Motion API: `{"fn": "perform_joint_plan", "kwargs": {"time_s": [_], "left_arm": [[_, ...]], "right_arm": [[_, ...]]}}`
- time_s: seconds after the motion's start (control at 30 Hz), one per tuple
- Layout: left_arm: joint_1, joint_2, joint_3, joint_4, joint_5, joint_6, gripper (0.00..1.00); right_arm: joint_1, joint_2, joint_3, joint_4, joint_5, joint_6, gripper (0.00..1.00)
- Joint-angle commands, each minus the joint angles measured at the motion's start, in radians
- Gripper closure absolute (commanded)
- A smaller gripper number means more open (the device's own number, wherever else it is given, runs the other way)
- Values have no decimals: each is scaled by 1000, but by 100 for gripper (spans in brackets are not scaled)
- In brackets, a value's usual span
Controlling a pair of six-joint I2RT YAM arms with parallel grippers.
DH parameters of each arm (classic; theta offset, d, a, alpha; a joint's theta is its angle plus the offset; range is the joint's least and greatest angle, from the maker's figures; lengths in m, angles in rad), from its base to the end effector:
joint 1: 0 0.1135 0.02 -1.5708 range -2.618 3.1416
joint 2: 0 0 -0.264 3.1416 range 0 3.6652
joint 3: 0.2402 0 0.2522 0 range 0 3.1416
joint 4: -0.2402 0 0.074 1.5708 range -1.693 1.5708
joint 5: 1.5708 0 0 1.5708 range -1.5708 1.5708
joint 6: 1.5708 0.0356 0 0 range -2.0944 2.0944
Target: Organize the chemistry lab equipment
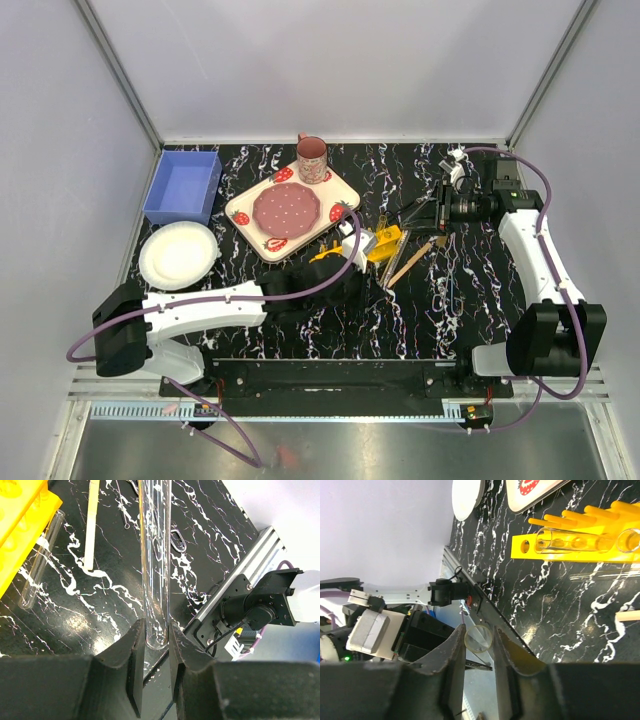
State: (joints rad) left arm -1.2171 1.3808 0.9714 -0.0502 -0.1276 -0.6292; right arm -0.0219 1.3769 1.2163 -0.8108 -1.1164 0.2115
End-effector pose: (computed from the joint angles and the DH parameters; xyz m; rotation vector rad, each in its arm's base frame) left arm 0.1139 -0.2955 0.2818 0.5501 2.1163 -0.9976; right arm 0.2717 0.0260 0.3186 -0.1702 2.2991 1.4734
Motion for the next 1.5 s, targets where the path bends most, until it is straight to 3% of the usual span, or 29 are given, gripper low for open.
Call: {"fn": "perform_joint_plan", "kwargs": {"time_s": [0.0, 0.1, 0.2, 0.23, 0.33, 0.37, 0.47, 0.57, 0.8, 1.03, 1.47], "left_arm": [[-4, -45, -5, 59, 8, 6, 90], [-4, -63, -20, 56, -4, 2, 87], [-4, -103, -48, 53, -29, -16, 70], [-4, -138, -62, 53, -35, -20, 57], [-2, -219, -121, 52, -78, -38, 37], [-2, -282, -137, 27, -105, -46, 25], [21, -423, -197, -39, -132, -53, 8], [67, -520, -241, -161, -156, -58, 2], [143, -836, -376, -433, -227, -116, 1], [154, -1003, -484, -536, -251, -242, 1], [154, -1019, -514, -553, -257, -297, 1]], "right_arm": [[13, -1, 52, -16, 24, -41, 72], [16, -19, 71, -19, 43, -75, 76], [16, -50, 98, -22, 70, -121, 78], [43, -58, 107, -21, 76, -136, 78], [53, -78, 150, -18, 99, -164, 78], [56, -85, 161, -13, 110, -169, 78], [85, -94, 193, 16, 134, -167, 79], [144, -108, 222, 56, 183, -172, 79], [230, -81, 311, 121, 288, -250, 80], [339, -18, 371, 114, 394, -395, 80], [539, 1, 226, 329, 622, -586, 80]]}}
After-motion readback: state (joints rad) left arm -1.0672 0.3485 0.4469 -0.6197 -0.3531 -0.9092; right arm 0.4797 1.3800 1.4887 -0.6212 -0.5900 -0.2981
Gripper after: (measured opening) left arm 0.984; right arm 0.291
